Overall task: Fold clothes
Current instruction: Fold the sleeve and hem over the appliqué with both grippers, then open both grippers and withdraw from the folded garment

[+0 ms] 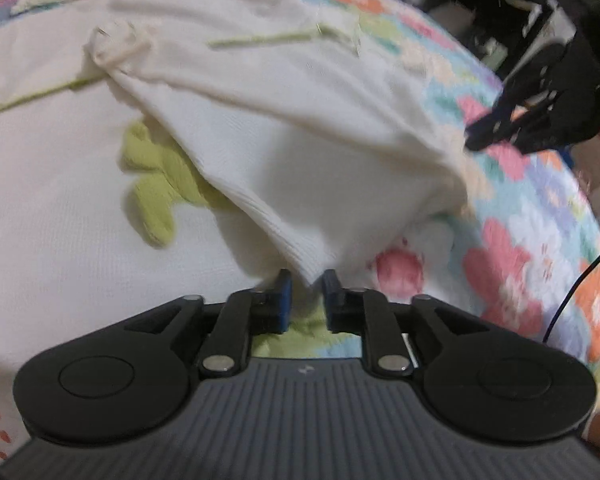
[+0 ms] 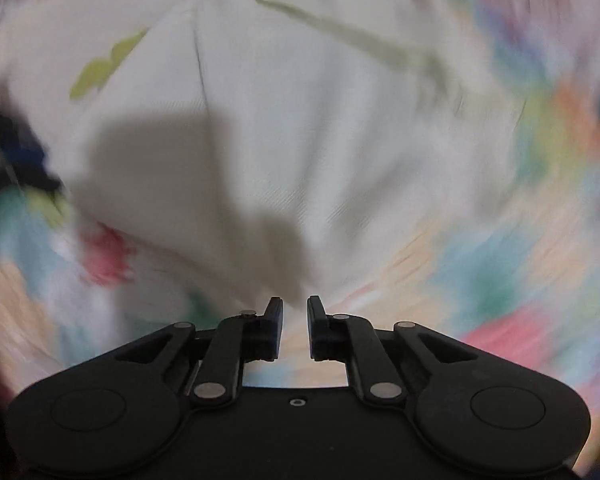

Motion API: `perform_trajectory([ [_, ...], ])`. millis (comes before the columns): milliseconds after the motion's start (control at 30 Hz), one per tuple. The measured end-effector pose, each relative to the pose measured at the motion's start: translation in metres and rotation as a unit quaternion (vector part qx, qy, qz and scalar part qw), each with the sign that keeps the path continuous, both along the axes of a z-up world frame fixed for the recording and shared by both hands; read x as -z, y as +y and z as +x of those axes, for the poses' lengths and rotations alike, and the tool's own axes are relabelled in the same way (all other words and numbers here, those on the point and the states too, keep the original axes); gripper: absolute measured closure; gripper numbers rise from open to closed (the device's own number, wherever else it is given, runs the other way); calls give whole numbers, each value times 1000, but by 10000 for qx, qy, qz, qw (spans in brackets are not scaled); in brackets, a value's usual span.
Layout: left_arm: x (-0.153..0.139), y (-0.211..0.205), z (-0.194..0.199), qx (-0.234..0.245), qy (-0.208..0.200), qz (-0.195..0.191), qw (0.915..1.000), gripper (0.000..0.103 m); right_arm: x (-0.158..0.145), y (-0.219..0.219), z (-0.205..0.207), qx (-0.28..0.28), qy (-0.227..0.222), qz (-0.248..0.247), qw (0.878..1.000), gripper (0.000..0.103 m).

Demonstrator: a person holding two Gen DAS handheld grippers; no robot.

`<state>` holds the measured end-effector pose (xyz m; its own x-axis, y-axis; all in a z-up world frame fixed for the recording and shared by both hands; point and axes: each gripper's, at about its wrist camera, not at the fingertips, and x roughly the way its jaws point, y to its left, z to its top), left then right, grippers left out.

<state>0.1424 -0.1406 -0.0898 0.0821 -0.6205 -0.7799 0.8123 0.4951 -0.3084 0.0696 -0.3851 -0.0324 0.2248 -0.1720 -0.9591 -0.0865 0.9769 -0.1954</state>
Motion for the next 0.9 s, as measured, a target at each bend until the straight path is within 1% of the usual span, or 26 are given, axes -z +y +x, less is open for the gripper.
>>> perform_trajectory([
  [33, -4, 6, 6, -133, 21, -110, 9998, 79, -15, 6, 9, -271, 31, -340, 9991, 81],
  [100, -8, 20, 21, -434, 164, -386, 9982, 76, -44, 12, 30, -519, -78, -390, 9979, 77],
  [167, -5, 36, 38, -880, 383, -592, 9936, 76, -63, 21, 52, -710, -422, -59, 9966, 74],
  [233, -3, 50, 53, -1376, 412, -729, 9869, 76, -69, 32, 74, -947, -968, 482, 9896, 66],
  [267, -4, 53, 58, -1550, 228, -740, 9849, 76, -63, 35, 83, -1005, -1253, 829, 9835, 64],
  [300, -5, 57, 63, -1702, 62, -764, 9824, 76, -56, 39, 92, -1039, -1510, 1153, 9763, 64],
  [333, -7, 58, 69, -1806, -62, -822, 9801, 76, -43, 43, 100, -1006, -1681, 1363, 9711, 64],
  [367, -8, 58, 77, -1902, -133, -867, 9778, 76, -29, 48, 108, -946, -1808, 1434, 9684, 64],
  [433, -10, 47, 100, -2061, -35, -896, 9744, 76, -3, 57, 124, -831, -2015, 1591, 9629, 64],
  [533, -13, 32, 134, -2303, 92, -938, 9686, 76, 16, 60, 154, -665, -1920, 2026, 9580, 64],
  [567, -12, 27, 144, -2387, 96, -951, 9664, 76, 21, 55, 168, -501, -1876, 2307, 9534, 64],
  [600, -10, 22, 153, -2462, 141, -984, 9641, 76, 26, 48, 182, -330, -1812, 2592, 9481, 60],
  [633, -8, 20, 160, -2549, 157, -1071, 9609, 76, 30, 41, 194, -159, -1728, 2826, 9434, 60],
  [700, 0, 23, 170, -2745, 160, -1271, 9530, 76, 37, 36, 206, 86, -1711, 2941, 9403, 59],
  [767, 9, 32, 174, -2885, 76, -1335, 9481, 76, 39, 28, 211, 263, -1843, 2890, 9390, 58],
  [833, 17, 37, 177, -2972, -69, -1336, 9454, 76, 39, 15, 214, 465, -1908, 3087, 9307, 57],
  [900, 22, 39, 180, -2983, -87, -1348, 9449, 76, 42, 3, 222, 757, -1825, 3370, 9205, 50],
])
